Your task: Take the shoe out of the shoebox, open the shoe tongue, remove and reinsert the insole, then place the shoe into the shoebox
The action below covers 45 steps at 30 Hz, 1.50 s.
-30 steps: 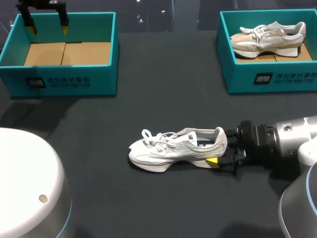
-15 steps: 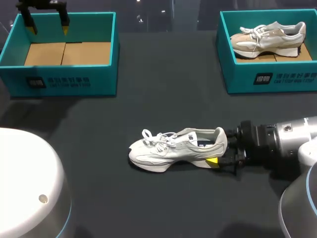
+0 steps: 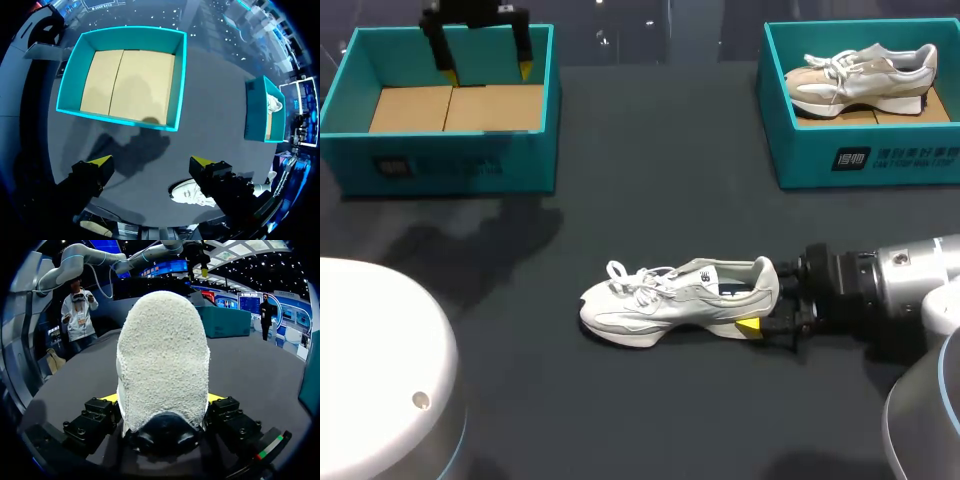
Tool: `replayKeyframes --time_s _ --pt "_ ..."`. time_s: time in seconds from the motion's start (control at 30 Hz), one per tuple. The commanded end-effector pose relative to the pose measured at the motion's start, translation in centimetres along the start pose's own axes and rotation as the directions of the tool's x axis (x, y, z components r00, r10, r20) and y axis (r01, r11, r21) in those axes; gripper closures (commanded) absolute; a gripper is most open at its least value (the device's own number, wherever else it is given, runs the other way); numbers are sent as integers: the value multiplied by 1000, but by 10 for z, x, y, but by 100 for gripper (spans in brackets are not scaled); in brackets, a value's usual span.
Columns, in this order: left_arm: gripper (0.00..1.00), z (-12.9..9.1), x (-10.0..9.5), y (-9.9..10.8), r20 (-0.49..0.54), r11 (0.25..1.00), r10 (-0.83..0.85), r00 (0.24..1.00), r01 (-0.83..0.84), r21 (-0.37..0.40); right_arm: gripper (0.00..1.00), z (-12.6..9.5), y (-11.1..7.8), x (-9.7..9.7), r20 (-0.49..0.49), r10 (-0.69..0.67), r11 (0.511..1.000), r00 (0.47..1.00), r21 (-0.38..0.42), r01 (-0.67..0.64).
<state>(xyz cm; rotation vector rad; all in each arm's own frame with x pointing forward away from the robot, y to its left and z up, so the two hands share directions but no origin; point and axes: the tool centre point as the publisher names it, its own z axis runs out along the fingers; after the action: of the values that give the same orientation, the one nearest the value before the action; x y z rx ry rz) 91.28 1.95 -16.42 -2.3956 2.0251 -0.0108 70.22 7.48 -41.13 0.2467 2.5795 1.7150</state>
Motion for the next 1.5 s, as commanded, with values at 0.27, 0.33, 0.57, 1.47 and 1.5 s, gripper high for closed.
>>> replayKeyframes --time_s 0.27,0.33,0.57,1.47,1.5 --pt "0 8 63 79 0 1000 19 1000 -19 7 100 0 1 1 2 0 1000 1000 3 0" --pt "0 9 78 92 -5 1000 30 1000 -30 -8 100 0 1 1 2 0 1000 1000 3 0" --pt "0 16 119 134 10 997 75 997 -75 -34 100 0 1 1 2 0 1000 1000 3 0" --pt "0 35 170 193 45 988 23 999 -16 -153 100 0 1 1 2 0 1000 1000 3 0" --pt "0 38 175 199 32 985 27 999 -22 -173 100 0 1 1 2 0 1000 1000 3 0"
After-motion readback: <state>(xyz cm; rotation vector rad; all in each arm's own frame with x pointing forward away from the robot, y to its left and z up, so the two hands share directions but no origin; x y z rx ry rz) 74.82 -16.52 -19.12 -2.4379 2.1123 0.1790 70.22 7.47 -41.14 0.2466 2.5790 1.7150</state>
